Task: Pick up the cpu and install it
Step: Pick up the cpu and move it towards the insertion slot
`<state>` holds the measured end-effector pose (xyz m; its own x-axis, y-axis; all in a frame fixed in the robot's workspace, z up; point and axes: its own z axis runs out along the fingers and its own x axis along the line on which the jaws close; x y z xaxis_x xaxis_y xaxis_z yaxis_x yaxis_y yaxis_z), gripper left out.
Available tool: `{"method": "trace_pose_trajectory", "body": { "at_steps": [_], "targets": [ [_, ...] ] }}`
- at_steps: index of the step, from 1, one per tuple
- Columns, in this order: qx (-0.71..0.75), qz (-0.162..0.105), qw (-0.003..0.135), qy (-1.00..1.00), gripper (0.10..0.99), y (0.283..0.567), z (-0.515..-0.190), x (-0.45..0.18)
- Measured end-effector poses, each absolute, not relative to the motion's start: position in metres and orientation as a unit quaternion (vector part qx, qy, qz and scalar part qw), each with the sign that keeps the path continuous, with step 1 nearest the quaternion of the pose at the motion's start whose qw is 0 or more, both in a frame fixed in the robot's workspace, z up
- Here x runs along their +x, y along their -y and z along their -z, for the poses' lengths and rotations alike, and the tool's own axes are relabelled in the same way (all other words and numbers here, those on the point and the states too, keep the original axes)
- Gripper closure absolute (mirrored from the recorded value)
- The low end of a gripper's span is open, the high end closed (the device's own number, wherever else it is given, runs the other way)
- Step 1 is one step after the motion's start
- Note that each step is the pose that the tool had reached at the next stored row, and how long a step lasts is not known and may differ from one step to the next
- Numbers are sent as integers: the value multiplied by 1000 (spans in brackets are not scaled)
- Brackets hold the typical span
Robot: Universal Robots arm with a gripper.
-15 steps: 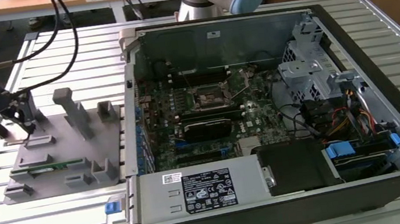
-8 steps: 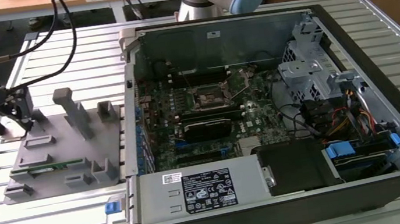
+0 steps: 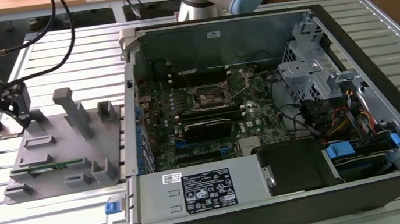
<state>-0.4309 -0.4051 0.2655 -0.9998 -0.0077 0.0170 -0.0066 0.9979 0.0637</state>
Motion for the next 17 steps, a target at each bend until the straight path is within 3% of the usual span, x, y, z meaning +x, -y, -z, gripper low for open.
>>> {"method": "trace_pose_trajectory", "body": {
  "at_steps": [17],
  "targets": [
    [2,32,9,999,553,401,-286,-431]
  ]
}}
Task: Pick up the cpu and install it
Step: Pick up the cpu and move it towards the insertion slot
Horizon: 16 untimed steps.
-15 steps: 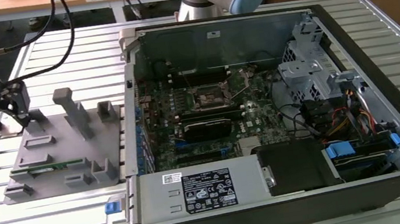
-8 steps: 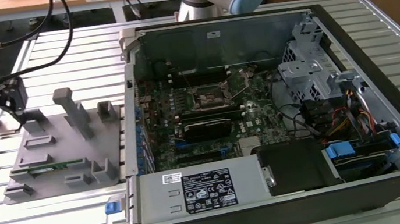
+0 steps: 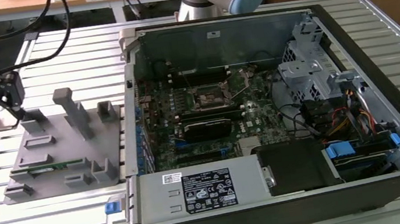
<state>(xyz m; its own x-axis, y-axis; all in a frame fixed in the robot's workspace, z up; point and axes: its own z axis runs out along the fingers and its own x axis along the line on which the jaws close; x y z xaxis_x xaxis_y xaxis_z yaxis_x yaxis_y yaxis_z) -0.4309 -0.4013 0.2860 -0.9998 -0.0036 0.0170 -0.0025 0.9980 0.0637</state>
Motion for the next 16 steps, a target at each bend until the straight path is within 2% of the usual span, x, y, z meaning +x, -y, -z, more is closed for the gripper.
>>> {"method": "trace_pose_trajectory", "body": {
  "at_steps": [16],
  "targets": [
    [-2,32,8,999,553,396,-310,-431]
  ]
}}
